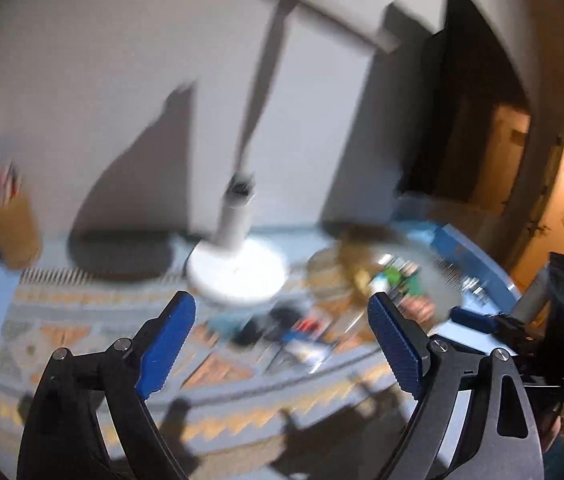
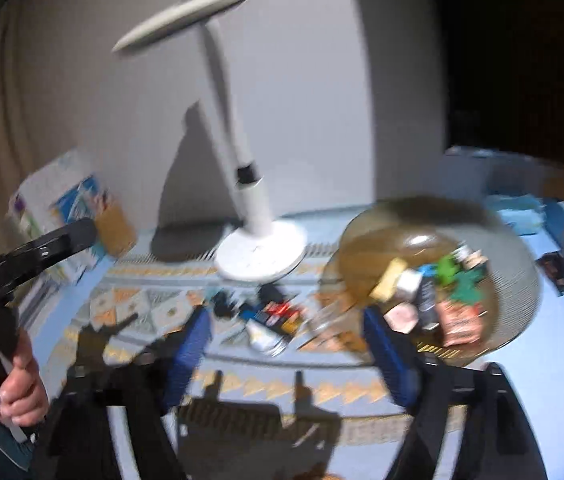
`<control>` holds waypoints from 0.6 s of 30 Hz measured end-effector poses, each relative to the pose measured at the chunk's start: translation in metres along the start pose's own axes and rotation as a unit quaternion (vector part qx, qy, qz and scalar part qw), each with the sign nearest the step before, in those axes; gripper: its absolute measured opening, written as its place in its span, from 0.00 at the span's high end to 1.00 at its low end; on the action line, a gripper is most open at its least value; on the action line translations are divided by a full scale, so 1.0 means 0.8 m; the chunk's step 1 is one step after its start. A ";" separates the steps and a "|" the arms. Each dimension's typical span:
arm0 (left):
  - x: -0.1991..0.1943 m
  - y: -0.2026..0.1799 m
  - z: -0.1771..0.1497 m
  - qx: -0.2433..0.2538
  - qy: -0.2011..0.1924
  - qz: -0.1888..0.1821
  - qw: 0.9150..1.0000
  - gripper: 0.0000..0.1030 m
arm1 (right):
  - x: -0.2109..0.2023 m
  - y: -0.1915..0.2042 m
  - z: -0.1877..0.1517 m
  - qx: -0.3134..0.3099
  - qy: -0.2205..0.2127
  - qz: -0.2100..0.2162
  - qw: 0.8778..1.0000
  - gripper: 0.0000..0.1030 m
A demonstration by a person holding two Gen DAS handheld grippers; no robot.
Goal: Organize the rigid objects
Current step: 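Move both open tools back toward the pile, then grasp the clear plastic cup with the right tool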
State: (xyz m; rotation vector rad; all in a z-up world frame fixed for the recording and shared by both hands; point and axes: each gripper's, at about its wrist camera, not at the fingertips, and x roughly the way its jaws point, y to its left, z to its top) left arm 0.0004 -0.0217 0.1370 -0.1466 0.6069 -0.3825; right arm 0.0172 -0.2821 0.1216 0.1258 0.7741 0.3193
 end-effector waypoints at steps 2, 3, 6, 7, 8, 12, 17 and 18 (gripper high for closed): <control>0.019 0.020 -0.026 -0.009 0.026 0.024 0.999 0.15 | 0.020 0.006 -0.021 0.000 0.015 0.010 1.000 0.16; 0.030 0.029 -0.038 -0.012 0.038 0.035 0.999 0.15 | 0.035 0.007 -0.033 0.005 0.028 0.018 0.999 0.16; 0.060 0.044 -0.066 -0.012 0.067 0.051 0.996 0.15 | 0.068 0.001 -0.055 0.020 0.059 0.017 0.998 0.16; 0.064 0.046 -0.072 -0.012 0.071 0.053 0.996 0.15 | 0.074 -0.001 -0.060 0.022 0.065 0.015 0.997 0.16; 0.068 0.049 -0.078 -0.011 0.075 0.056 0.996 0.15 | 0.081 -0.004 -0.064 0.025 0.071 0.014 0.997 0.16; 0.078 0.047 -0.091 0.004 0.079 0.071 0.994 0.15 | 0.093 -0.012 -0.076 0.029 0.080 0.005 0.996 0.16; 0.075 0.039 -0.097 0.024 0.073 0.086 0.993 0.15 | 0.096 -0.029 -0.079 0.060 0.080 0.013 0.995 0.16; 0.074 0.038 -0.097 0.025 0.071 0.086 0.993 0.15 | 0.095 -0.032 -0.078 0.069 0.081 0.014 0.994 0.16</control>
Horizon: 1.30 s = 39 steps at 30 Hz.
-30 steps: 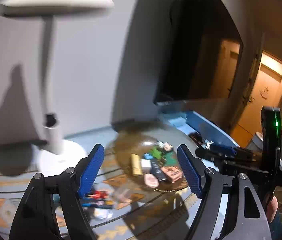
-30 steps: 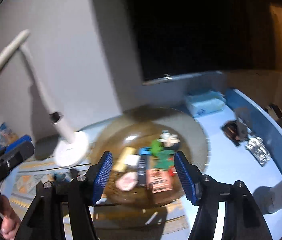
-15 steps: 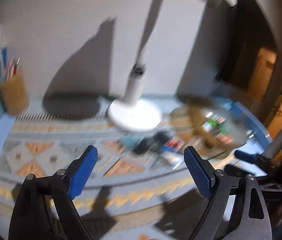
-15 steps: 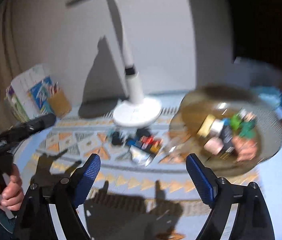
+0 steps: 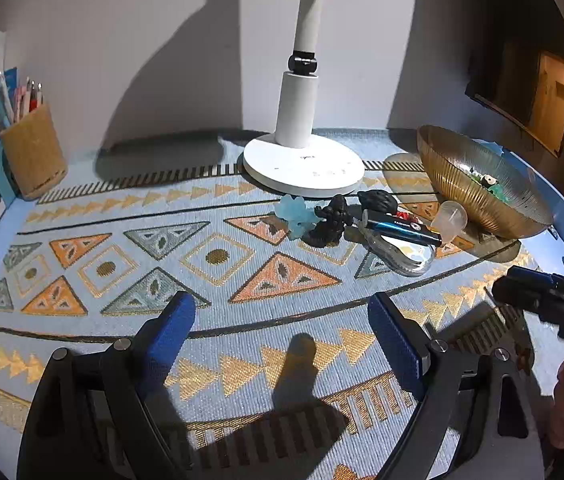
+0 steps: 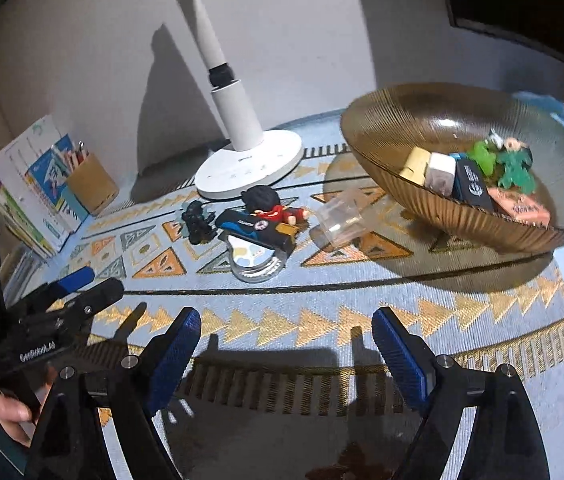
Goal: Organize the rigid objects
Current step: 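Grasp the clear plastic cup with the right tool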
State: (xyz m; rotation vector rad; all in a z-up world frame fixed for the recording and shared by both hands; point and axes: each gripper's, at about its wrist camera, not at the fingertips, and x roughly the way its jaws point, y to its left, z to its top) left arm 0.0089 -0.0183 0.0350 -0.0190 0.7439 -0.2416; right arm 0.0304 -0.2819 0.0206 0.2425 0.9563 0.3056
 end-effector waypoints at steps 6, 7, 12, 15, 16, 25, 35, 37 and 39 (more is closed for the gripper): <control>0.010 0.003 0.006 -0.001 0.030 -0.034 0.999 0.15 | 0.002 -0.024 0.008 0.064 0.015 0.011 0.998 0.16; 0.013 0.004 0.009 0.000 0.040 -0.052 0.998 0.15 | 0.004 -0.028 0.011 0.084 0.025 0.021 0.996 0.17; 0.039 0.011 0.048 0.013 0.077 -0.134 0.988 0.15 | 0.018 -0.051 0.038 0.185 0.042 0.061 0.980 0.27; 0.064 0.010 0.070 0.039 0.080 -0.136 0.987 0.19 | 0.031 -0.062 0.052 0.236 0.039 0.069 0.969 0.28; 0.073 0.008 0.074 0.050 0.083 -0.137 0.986 0.21 | 0.034 -0.064 0.056 0.250 0.030 0.065 0.966 0.29; 0.135 -0.007 0.090 0.110 0.110 -0.143 0.977 0.41 | 0.067 -0.057 0.076 0.283 0.010 -0.014 0.959 0.33; 0.148 -0.024 0.093 0.134 0.117 -0.141 0.974 0.44 | 0.094 -0.044 0.090 0.276 0.006 -0.085 0.958 0.58; 0.145 -0.024 0.093 0.135 0.109 -0.132 0.976 0.48 | 0.097 -0.043 0.089 0.269 0.007 -0.082 0.960 0.60; 0.139 -0.022 0.094 0.130 0.103 -0.140 0.976 0.51 | 0.096 -0.046 0.087 0.265 0.002 -0.074 0.961 0.60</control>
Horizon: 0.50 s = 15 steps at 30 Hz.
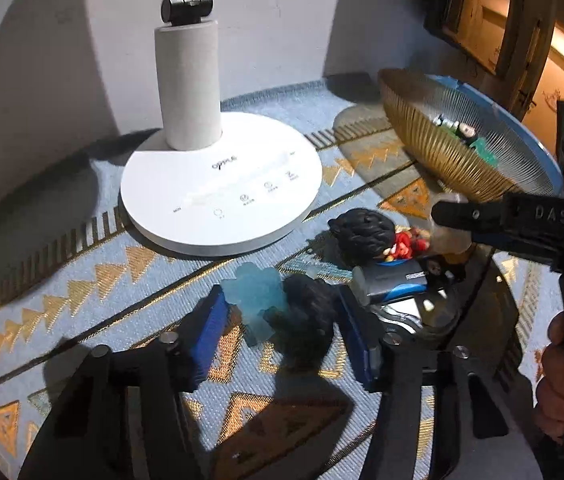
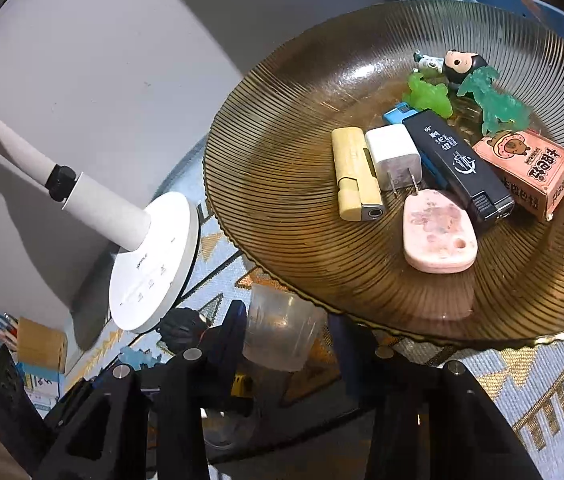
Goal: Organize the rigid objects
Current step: 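Grasp the clear plastic cup with the right tool, then grasp the light blue figure with the left tool while the right tool holds the clear cup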
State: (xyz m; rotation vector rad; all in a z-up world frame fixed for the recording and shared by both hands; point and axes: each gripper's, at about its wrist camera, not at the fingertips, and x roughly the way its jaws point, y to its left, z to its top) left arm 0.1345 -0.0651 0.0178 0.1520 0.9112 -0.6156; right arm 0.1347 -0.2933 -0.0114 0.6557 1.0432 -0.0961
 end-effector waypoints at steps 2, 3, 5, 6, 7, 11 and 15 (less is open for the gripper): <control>-0.008 0.000 -0.005 -0.003 -0.002 -0.015 1.000 0.51 | -0.004 -0.005 -0.003 -0.001 0.005 0.014 1.000 0.60; -0.015 -0.001 -0.010 -0.003 -0.005 -0.017 1.000 0.51 | -0.008 -0.009 -0.006 -0.006 0.007 0.020 1.000 0.60; -0.028 -0.006 -0.023 -0.001 -0.006 -0.019 1.000 0.51 | -0.018 -0.012 -0.013 -0.018 0.011 0.029 0.999 0.60; -0.033 -0.008 -0.029 0.000 -0.007 -0.020 1.000 0.51 | -0.024 -0.012 -0.016 -0.027 0.015 0.039 0.999 0.60; -0.040 -0.011 -0.036 0.000 -0.009 -0.018 1.000 0.51 | -0.030 -0.009 -0.022 -0.039 0.019 0.048 0.998 0.60; -0.059 -0.021 -0.061 -0.009 -0.010 -0.004 1.000 0.51 | -0.072 -0.002 -0.048 -0.115 -0.002 0.053 0.992 0.60; -0.065 -0.026 -0.082 -0.014 0.014 0.015 1.000 0.44 | -0.102 0.002 -0.080 -0.212 -0.023 0.030 0.977 0.60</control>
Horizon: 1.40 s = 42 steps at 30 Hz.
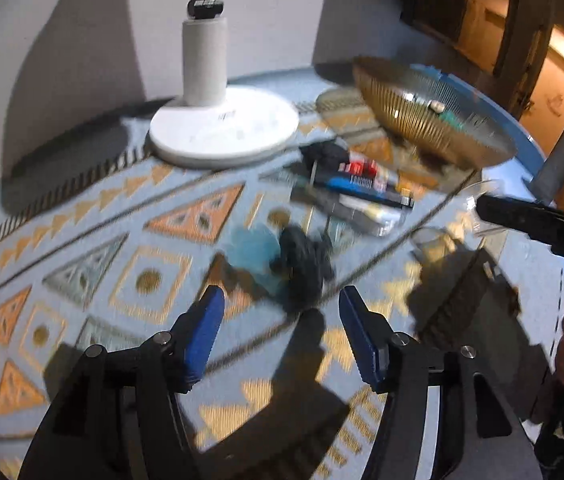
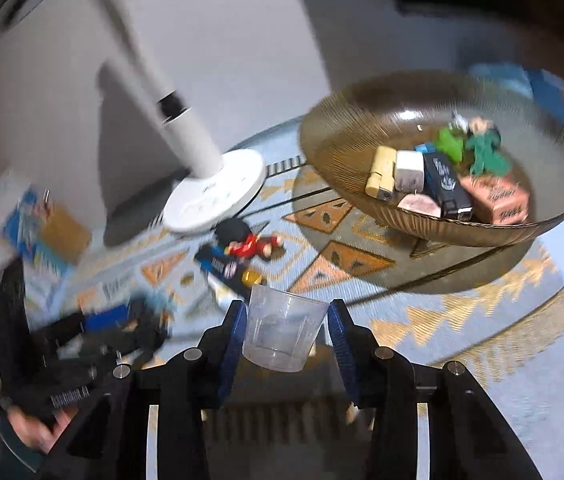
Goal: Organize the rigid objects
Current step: 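Grasp the light blue figure with the left tool while the right tool holds the clear cup, then carry the light blue figure and clear cup over the amber bowl and open both tools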
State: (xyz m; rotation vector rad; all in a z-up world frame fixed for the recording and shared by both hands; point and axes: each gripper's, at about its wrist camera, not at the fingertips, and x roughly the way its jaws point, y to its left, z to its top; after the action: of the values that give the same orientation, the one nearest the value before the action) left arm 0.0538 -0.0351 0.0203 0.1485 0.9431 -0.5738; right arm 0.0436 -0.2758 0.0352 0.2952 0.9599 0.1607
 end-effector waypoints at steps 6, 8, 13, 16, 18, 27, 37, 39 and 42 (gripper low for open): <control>-0.023 0.001 -0.015 -0.022 -0.014 -0.011 1.000 0.44 | -0.021 -0.005 -0.036 -0.054 0.002 0.008 0.999 0.60; -0.020 -0.005 -0.005 -0.020 -0.020 0.001 1.000 0.44 | -0.019 -0.012 -0.042 -0.048 0.008 0.011 0.999 0.60; 0.011 0.004 0.014 0.013 0.009 0.067 0.998 0.45 | -0.020 -0.023 -0.045 -0.032 0.007 0.020 0.999 0.60; 0.013 0.019 0.013 0.010 0.015 0.077 0.997 0.45 | -0.018 -0.027 -0.046 -0.026 0.013 0.026 0.999 0.60; 0.017 0.027 0.019 -0.008 0.014 0.057 0.998 0.45 | -0.019 -0.027 -0.045 -0.025 0.011 0.033 0.999 0.60; 0.046 -0.002 0.045 0.016 0.008 0.041 0.999 0.45 | -0.013 -0.030 -0.044 -0.015 0.020 0.031 0.999 0.60; 0.035 -0.017 0.042 0.027 -0.017 0.024 0.999 0.70 | -0.011 -0.031 -0.044 -0.014 0.023 0.032 0.999 0.60; 0.022 -0.015 0.033 0.019 -0.023 0.024 0.999 0.70 | -0.012 -0.030 -0.043 -0.015 0.020 0.035 0.999 0.60; -0.004 -0.013 0.010 -0.003 -0.027 0.026 0.999 0.70 | -0.013 -0.026 -0.044 -0.030 0.024 0.045 0.998 0.60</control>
State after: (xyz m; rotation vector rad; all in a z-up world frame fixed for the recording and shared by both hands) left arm 0.0529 -0.0459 0.0289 0.1498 0.8864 -0.5248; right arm 0.0084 -0.2917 0.0178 0.2804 0.9872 0.2792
